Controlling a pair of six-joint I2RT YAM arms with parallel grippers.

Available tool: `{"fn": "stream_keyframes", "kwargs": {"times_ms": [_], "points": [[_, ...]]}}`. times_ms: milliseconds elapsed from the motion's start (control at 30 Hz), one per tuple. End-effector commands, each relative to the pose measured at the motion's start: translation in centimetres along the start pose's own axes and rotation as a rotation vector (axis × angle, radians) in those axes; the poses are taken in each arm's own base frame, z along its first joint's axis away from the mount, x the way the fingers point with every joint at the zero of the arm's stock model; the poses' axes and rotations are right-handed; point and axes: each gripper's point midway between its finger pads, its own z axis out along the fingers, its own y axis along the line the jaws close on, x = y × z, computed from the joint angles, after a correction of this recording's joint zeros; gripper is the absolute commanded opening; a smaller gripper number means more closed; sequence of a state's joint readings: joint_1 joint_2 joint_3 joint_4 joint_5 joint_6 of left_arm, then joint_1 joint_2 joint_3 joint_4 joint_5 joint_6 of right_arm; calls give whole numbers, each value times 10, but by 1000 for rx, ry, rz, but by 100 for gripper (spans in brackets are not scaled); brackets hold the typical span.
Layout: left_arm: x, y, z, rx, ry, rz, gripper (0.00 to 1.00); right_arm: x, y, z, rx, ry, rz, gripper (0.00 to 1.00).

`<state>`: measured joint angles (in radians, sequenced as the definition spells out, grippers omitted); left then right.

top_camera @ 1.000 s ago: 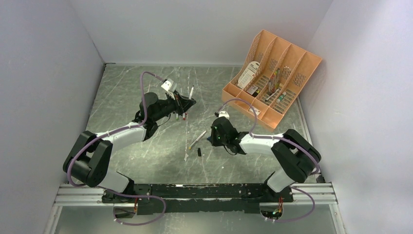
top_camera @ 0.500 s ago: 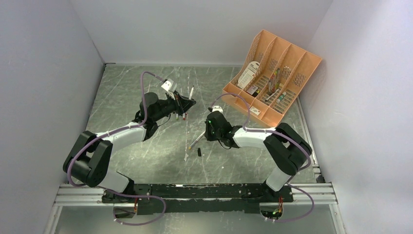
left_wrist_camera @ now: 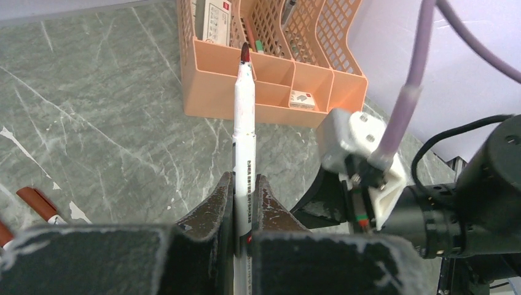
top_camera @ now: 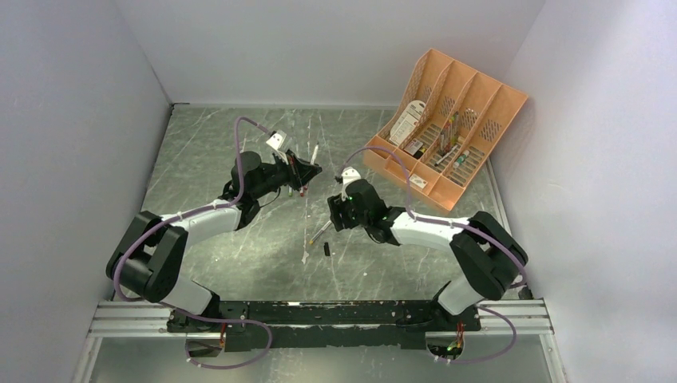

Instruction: Insert the pens into the pen caps

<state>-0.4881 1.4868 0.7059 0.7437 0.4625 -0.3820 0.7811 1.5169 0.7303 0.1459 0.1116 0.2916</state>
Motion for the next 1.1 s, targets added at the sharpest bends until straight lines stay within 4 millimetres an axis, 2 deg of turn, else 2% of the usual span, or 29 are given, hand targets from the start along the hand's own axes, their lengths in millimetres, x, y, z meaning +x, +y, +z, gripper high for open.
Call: {"fn": "stream_keyframes", "kwargs": {"times_ms": [0,200,467,767,833,900,1000,1067], "points": [[-17,-9,1,28,-34,32,7,25,-3,6,-36,67,-162,61],[-17,-9,0,28,-31,35,7,29,-5,18,-33,73,-205,60],[-17,-9,-1,23,-29,35,7,45,-13,28,0,120,-208,46],[-16,-12,0,41,-29,22,7,49,-15,25,21,129,-156,0],[-18,-15,-1,52,-37,15,7,40,-12,19,21,98,-116,0],[-17,-21,-2,85,-45,-14,7,20,-7,7,5,20,-59,0],[-17,-41,-7,184,-101,-151,7,-26,-2,-22,-27,-156,67,0],[-22,-70,-12,333,-160,-233,7,-61,-2,-46,-48,-306,144,0]]}}
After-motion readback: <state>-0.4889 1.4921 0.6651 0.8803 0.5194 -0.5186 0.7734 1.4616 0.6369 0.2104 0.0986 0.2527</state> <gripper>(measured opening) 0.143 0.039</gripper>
